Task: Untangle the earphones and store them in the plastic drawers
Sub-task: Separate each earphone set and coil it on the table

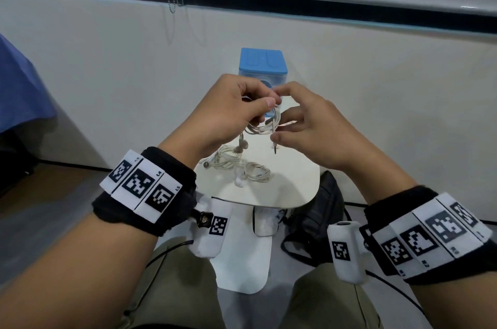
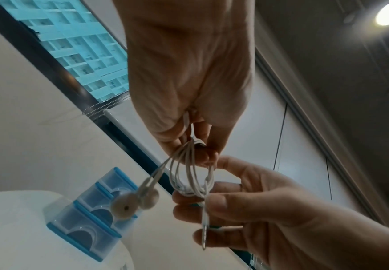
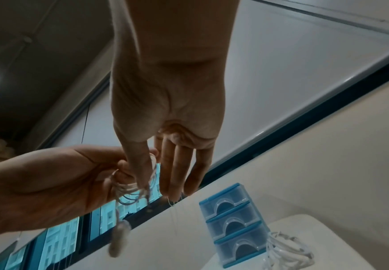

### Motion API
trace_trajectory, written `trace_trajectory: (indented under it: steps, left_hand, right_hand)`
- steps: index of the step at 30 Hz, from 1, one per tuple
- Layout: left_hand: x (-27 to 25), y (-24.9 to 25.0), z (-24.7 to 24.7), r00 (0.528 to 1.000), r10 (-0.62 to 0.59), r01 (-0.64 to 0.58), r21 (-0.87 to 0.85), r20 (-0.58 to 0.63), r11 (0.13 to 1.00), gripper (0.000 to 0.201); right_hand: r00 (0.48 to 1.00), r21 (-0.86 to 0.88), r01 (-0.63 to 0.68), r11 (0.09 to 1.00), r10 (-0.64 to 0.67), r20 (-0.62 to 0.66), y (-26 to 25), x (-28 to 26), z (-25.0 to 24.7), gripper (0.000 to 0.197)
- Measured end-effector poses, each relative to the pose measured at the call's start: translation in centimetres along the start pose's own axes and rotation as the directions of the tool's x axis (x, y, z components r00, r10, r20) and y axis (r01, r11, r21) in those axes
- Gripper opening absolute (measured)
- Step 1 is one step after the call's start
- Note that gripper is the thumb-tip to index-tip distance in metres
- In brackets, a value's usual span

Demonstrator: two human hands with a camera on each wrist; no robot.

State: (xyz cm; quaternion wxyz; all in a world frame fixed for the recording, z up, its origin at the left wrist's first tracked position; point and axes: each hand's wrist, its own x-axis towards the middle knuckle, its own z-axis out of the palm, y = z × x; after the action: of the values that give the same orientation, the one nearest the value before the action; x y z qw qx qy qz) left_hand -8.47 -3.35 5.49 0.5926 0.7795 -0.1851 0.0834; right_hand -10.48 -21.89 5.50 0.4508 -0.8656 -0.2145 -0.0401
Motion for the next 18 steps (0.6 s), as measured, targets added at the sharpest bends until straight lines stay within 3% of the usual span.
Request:
trace_trajectory:
  steps: [4, 12, 15, 18]
  left_hand:
    - [0.1, 0.1, -0.2, 0.999, -0.015, 0.013, 0.035, 0.042, 0.999, 0.010]
    - [1.3, -1.0, -1.7, 0.990, -0.057, 0.061, -0.028, 0.126, 0.998, 0.018]
    - [2.5, -2.2, -2.3, 0.981, -0.128, 0.138, -0.060, 0.146, 0.989, 0.028]
    - [4.3, -3.4, -2.8, 0.961, -0.238, 0.246, -0.039, 0.143, 0.969, 0.025]
  right_hand:
    - [0.999, 0.054, 0.003, 0.999, -0.001, -0.040, -0.4, 0.7, 0.3, 0.044]
    - [0.994, -0.073, -0.009, 0.997, 0.001, -0.108, 0.1, 3.2, -0.1, 0.019]
    - [0.988, -0.068, -0.069, 0.995, 0.059, -0.140, 1.3, 4.6, -0.4, 0.021]
    - [0.977, -0.029, -0.179, 0.983, 0.174, -0.121, 3.0, 6.3, -0.5, 0.012]
